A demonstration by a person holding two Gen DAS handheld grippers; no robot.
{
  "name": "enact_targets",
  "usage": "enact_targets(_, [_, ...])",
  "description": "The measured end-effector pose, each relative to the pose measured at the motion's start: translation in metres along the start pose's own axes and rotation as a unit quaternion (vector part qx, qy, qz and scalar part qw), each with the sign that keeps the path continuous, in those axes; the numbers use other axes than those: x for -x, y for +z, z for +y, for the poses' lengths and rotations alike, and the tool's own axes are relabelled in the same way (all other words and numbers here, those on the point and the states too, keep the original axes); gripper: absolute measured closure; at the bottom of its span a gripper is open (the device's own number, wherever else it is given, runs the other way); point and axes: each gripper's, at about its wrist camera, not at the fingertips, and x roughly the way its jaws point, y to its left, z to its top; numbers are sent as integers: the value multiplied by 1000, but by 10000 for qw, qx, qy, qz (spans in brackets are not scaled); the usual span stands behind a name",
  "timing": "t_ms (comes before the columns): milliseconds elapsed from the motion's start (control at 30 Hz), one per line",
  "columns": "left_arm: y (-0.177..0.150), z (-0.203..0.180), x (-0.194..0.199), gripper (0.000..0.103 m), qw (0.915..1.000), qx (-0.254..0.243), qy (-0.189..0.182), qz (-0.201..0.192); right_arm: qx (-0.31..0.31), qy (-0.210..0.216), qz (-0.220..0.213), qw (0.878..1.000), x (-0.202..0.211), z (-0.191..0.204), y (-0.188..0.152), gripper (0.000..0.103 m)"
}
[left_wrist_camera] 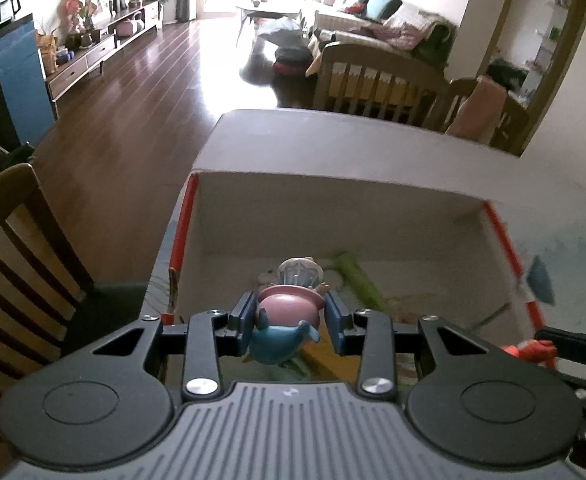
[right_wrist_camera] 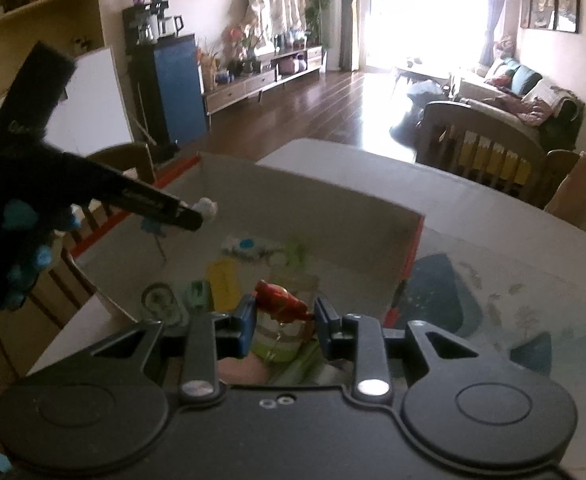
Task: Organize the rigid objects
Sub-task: 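Carry the pink pig keychain and orange figure with both grippers over the box, then open both grippers over the box to drop the pig keychain and figure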
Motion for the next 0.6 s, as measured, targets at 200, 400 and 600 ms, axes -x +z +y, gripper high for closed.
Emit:
enact_targets(200, [-4, -4, -19, 67, 9993, -293, 117, 202, 40, -11, 248, 9997, -15, 5, -6, 73])
enact_targets(400, [-7, -7, -33, 67, 9983, -451, 153, 343, 46, -18, 463, 9989, -27, 7, -13, 73])
enact_targets(600, [-10, -4, -44, 67, 9976, -447, 157, 514, 41, 12, 577, 9983, -33, 4, -15, 71])
